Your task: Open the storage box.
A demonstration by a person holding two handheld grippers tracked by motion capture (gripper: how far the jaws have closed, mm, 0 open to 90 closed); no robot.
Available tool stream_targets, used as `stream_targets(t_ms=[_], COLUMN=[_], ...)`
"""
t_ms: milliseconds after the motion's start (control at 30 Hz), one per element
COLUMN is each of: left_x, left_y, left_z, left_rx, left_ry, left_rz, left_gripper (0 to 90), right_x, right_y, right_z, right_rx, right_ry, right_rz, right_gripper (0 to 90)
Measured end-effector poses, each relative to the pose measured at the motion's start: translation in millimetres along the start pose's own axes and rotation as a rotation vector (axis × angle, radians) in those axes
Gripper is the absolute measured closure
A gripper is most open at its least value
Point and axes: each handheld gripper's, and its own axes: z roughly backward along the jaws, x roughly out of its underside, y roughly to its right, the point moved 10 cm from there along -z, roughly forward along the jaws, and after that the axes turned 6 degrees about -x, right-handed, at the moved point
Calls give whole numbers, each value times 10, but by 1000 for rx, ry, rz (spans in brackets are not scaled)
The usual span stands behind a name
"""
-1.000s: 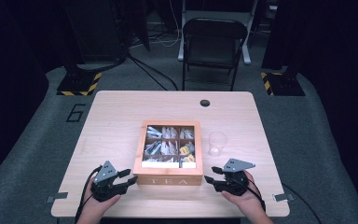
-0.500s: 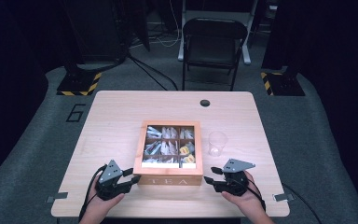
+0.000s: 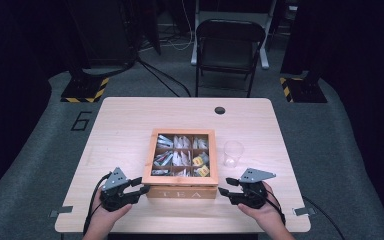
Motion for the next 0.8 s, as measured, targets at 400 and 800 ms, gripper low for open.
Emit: stream_targets(t_ms=[400, 800], left_x=[-117, -173], left_y=[-10, -39], left_z=[47, 34], left_rx=[-4, -15], left_ry=[5, 6], left_rz=[4, -13], left_gripper=[584, 521], right_x=[-187, -320], right_y=[-65, -105], right_z=[-32, -85], right_rx=[1, -9], right_ry=[15, 21], right_rz=[13, 35], right_gripper=[483, 486])
